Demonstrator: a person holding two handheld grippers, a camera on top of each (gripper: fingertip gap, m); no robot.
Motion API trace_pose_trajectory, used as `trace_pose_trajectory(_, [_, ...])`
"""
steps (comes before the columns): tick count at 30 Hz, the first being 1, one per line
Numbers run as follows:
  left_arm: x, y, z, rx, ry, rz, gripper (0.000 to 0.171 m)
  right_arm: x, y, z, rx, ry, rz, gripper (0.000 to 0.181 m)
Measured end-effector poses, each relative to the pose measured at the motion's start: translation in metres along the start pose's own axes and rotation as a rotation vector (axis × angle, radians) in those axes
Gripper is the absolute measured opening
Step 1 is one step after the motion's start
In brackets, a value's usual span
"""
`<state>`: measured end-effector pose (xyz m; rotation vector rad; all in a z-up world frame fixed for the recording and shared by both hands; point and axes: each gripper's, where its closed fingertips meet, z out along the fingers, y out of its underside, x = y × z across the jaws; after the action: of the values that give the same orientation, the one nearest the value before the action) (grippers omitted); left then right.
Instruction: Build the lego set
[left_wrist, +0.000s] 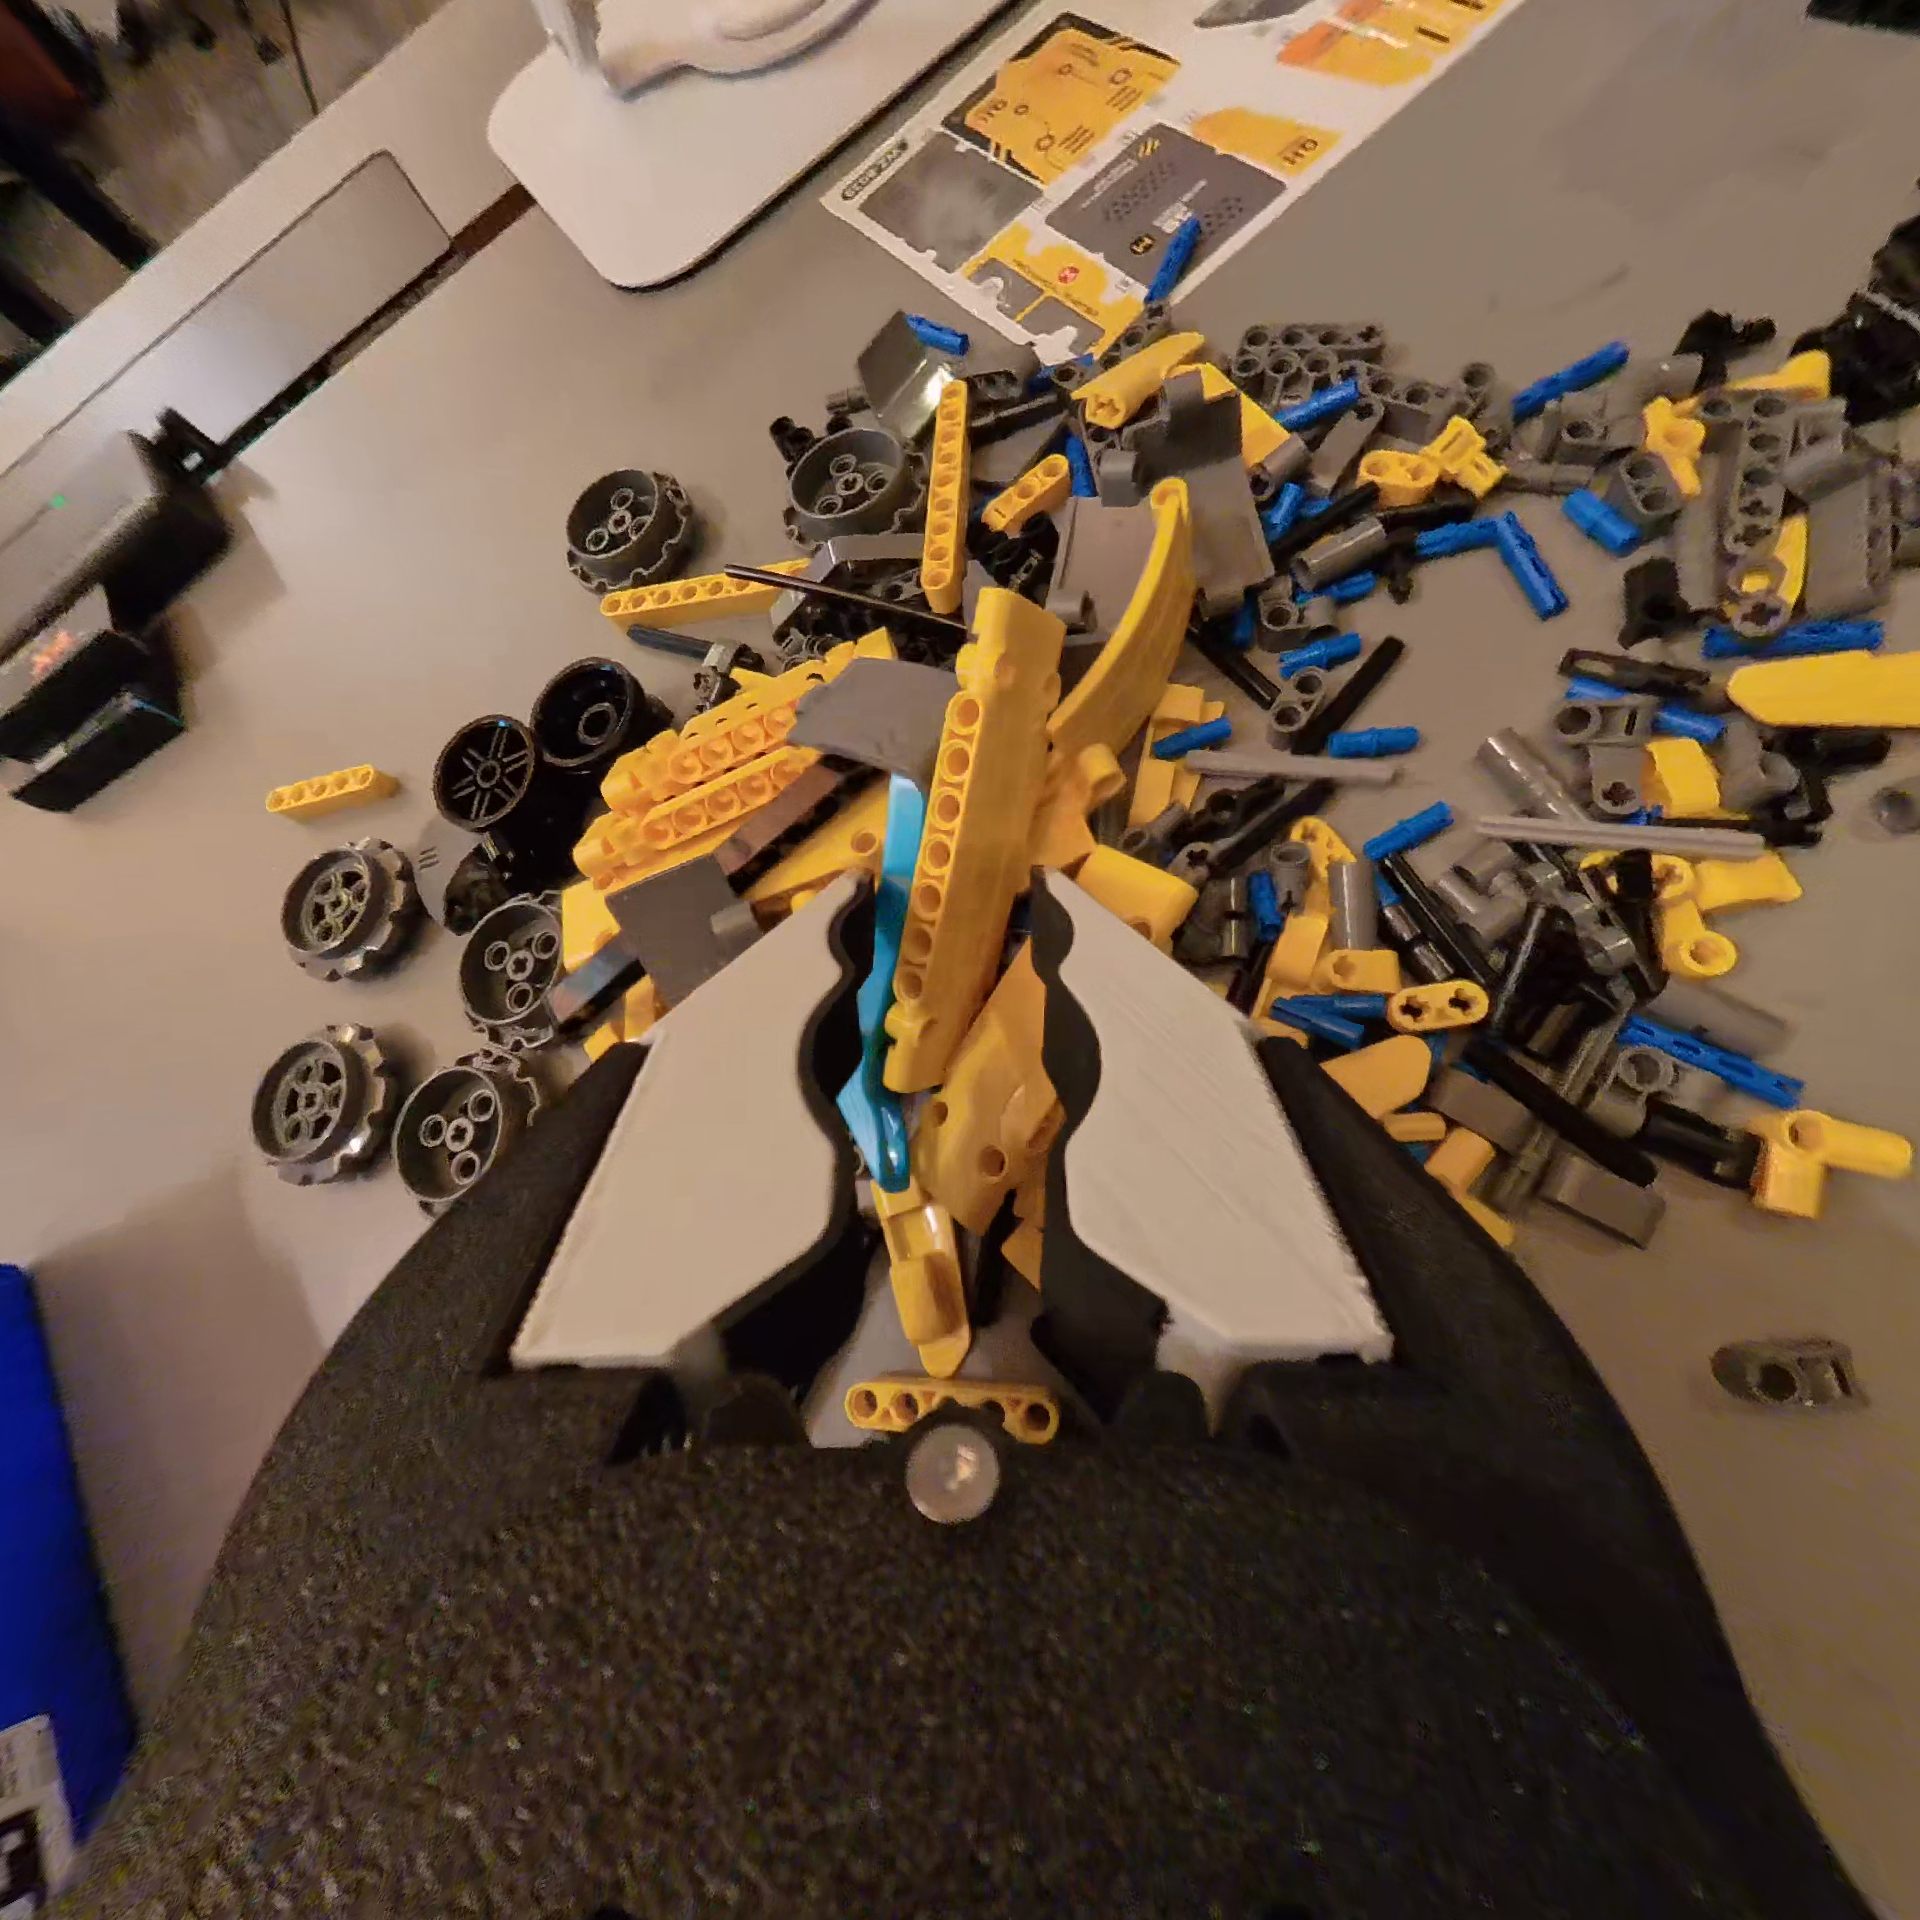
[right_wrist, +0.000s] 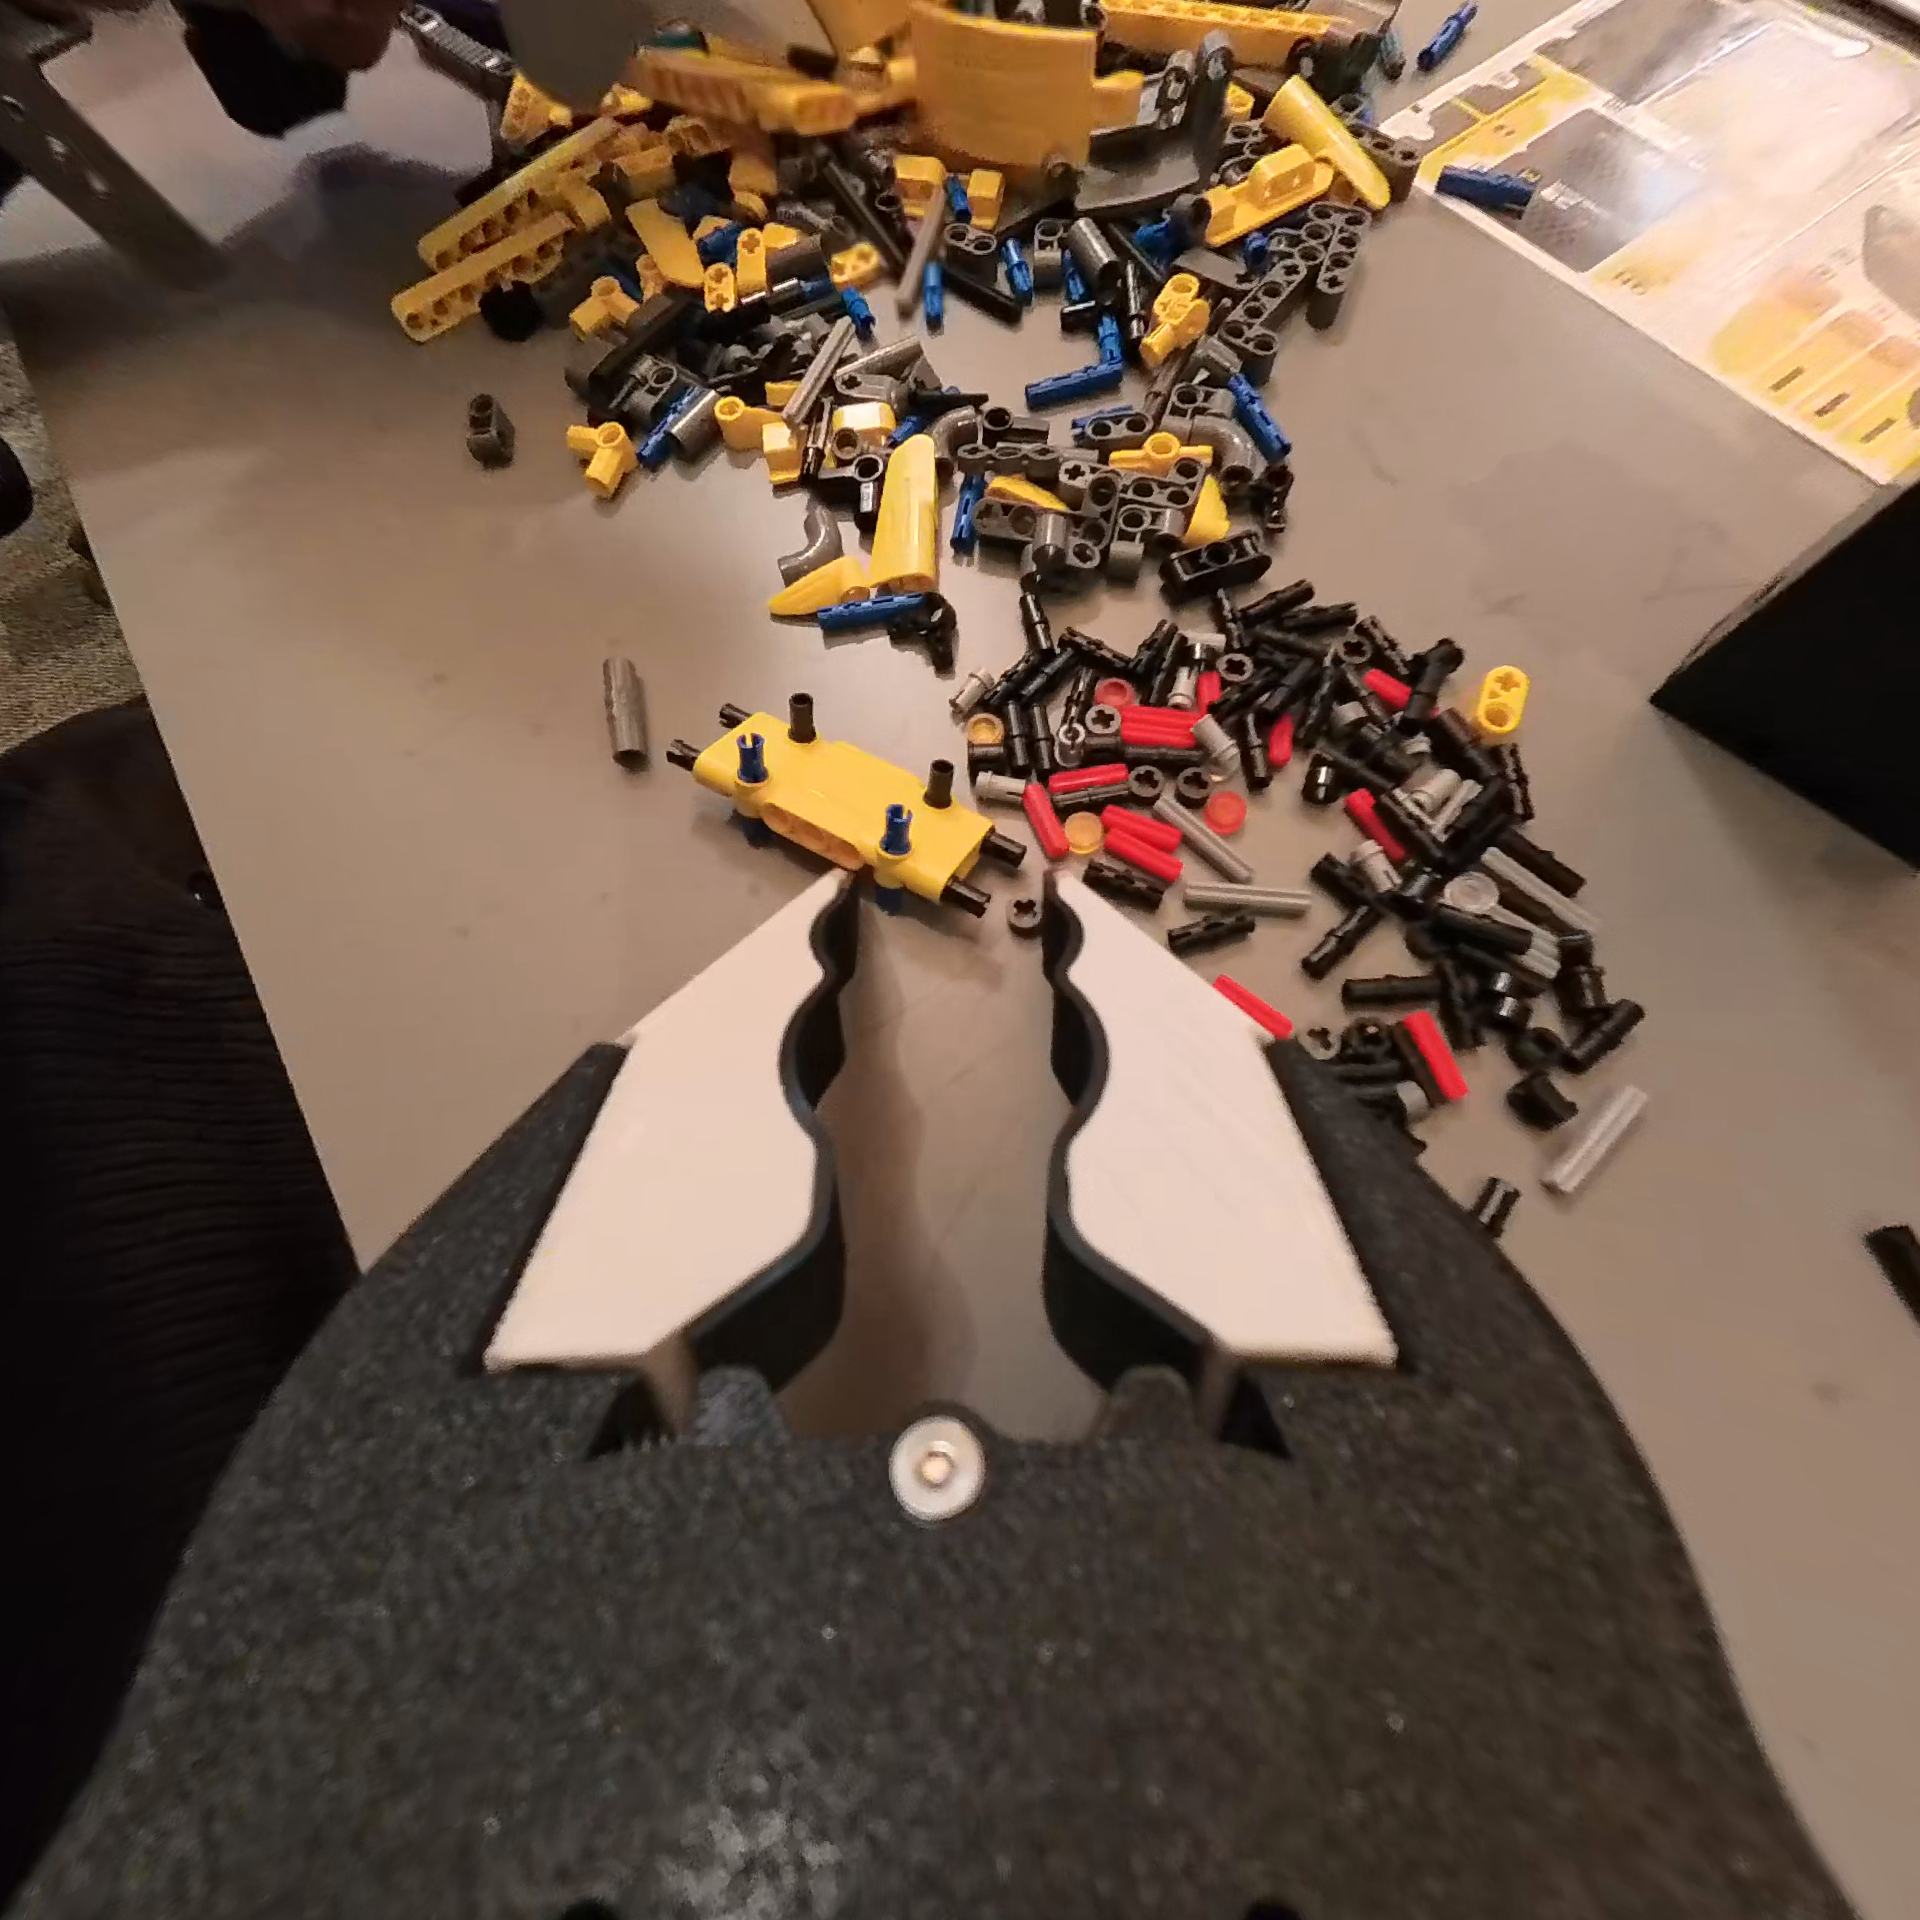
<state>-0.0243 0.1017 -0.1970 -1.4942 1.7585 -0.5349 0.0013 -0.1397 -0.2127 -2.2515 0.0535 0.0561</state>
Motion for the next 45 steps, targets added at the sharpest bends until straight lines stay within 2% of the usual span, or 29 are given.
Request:
trace_pose_trajectory(4, [0.002, -0.001, -0.002, 0.003, -0.035, 0.069, 0.023, 0.001, 0.003, 0.002, -0.024, 0.011, -0.006, 0.035])
trace_pose_trajectory(13, [0.011, -0.006, -0.008, 0.1, -0.02, 0.046, 0.02, 0.005, 0.001, 0.001, -0.011, 0.059, -0.02, 0.035])
trace_pose_trajectory(18, [0.018, -0.018, -0.023, 0.207, 0.12, -0.1, 0.022, 0.005, 0.003, 0.002, -0.025, 0.122, -0.086, 0.035])
trace_pose_trajectory(25, [-0.025, -0.016, -0.041, 0.344, 0.044, -0.22, 0.023, 0.009, -0.004, -0.013, 0.061, 0.189, -0.083, 0.035])
trace_pose_trajectory(28, [-0.039, -0.021, -0.055, 0.444, 0.038, -0.313, 0.022, 0.011, -0.007, -0.028, 0.14, 0.214, -0.028, 0.035])
trace_pose_trajectory(31, [-0.054, -0.018, -0.06, 0.482, 0.01, -0.407, 0.022, 0.015, -0.014, -0.043, 0.232, 0.247, 0.005, 0.035])
trace_pose_trajectory(36, [-0.059, -0.014, -0.056, 0.453, -0.029, -0.425, 0.022, 0.021, -0.018, -0.047, 0.265, 0.269, 0.016, 0.035])
trace_pose_trajectory(40, [-0.056, -0.013, -0.052, 0.427, -0.047, -0.395, 0.022, 0.024, -0.025, -0.042, 0.265, 0.311, -0.071, 0.034])
trace_pose_trajectory(42, [-0.057, -0.013, -0.051, 0.422, -0.035, -0.408, 0.022, 0.028, -0.031, -0.04, 0.28, 0.356, -0.125, 0.023])
trace_pose_trajectory(45, [-0.06, -0.01, -0.048, 0.409, -0.016, -0.452, 0.022, 0.029, -0.033, -0.042, 0.295, 0.38, -0.14, 0.021])
